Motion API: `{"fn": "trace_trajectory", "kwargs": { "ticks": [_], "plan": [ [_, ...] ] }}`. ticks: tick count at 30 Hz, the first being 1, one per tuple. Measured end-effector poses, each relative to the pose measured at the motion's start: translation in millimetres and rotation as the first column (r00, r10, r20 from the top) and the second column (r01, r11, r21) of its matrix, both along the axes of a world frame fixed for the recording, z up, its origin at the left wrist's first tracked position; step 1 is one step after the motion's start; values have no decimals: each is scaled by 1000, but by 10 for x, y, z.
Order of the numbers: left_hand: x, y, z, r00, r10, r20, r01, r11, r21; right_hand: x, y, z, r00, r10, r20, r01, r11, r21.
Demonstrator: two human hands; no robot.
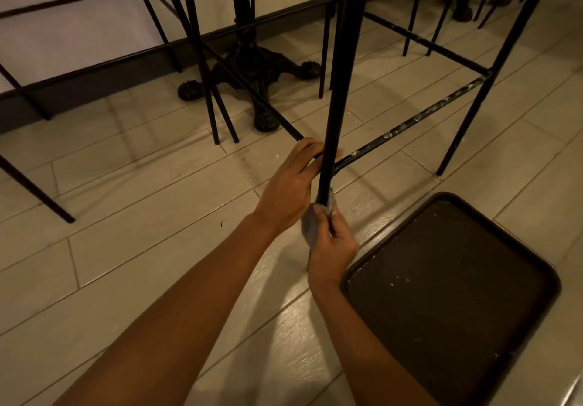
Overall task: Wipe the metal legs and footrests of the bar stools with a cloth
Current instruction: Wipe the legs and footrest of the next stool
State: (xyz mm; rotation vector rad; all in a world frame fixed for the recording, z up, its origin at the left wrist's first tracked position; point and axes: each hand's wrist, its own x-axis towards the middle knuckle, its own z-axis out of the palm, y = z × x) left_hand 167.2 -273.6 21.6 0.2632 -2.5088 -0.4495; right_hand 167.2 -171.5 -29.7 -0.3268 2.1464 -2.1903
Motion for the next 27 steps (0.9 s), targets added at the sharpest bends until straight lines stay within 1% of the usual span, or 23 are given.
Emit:
{"fn": "trace_trajectory", "kwargs": {
  "ticks": [6,9,11,13,18,24,27],
  "plan": [
    [-25,14,-15,999,1,-37,-2,1000,-6,-8,123,-248,992,111,58,-117,986,117],
    [-26,35,-7,998,-4,-57,4,1000,5,-9,215,-422,986,157,52,-165,958,232],
    [-23,48,1,998,5,-65,-4,1000,15,2,261,-498,985,168,31,-170,946,276],
    [-19,51,5,997,10,-73,-9,1000,20,22,267,-499,990,137,15,-136,954,269],
    [-34,58,-48,995,7,-100,-4,1000,29,114,194,-456,998,42,53,-49,988,149],
    [-66,53,-87,993,-9,-122,17,998,59,137,93,-519,989,58,139,-72,992,100],
    [-69,51,-96,991,-5,-136,13,998,56,143,88,-584,987,57,150,-76,989,125]
  ]
}}
